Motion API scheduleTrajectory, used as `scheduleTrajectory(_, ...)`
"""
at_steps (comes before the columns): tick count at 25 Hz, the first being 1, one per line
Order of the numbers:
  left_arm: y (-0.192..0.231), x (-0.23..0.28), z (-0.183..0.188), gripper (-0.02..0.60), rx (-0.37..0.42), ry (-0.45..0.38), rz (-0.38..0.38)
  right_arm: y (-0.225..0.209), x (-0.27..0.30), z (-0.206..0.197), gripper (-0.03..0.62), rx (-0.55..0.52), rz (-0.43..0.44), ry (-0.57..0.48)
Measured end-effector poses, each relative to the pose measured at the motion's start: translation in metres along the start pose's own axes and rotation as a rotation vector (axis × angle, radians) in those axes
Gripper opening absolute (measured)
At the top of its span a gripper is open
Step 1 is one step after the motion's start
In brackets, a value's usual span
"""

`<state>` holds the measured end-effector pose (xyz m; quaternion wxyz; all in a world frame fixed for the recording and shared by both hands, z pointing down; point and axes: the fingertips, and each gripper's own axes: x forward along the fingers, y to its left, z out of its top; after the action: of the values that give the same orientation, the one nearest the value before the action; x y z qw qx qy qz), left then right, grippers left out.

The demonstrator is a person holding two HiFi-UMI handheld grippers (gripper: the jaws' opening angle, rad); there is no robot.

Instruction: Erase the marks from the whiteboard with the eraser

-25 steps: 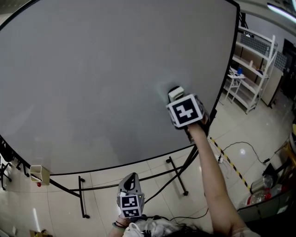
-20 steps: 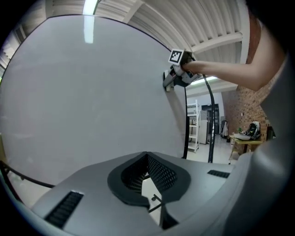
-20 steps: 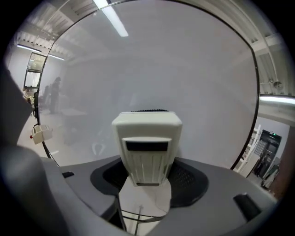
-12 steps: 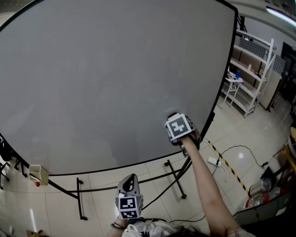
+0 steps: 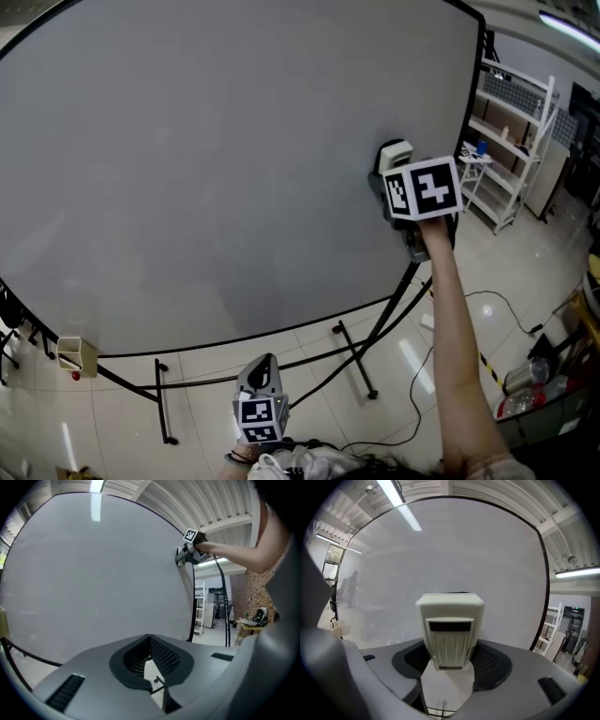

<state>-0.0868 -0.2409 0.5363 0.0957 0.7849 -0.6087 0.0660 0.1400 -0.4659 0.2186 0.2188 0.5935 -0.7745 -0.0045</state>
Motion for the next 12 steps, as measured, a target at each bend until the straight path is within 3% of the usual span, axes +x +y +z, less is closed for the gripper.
scheduleTrajectory(2,0.001,-0.004,0.004,0.002,0.014,-0.013,-0.001,0.013,-0.002,-0.016,0.274,0.020,0.014,-0.024)
scheduleTrajectory(4,0.006,-0.009,0.005,0.002,0.027,-0.020,0.000,0.048,0.000,-0.052,0.275,0.081,0.102,-0.025)
scheduleTrajectory(12,0.033,-0.050,-0.029,0.002,-0.006,0.038,0.075,0.229,-0.049,-0.264,0.275,0.282,0.416,0.173)
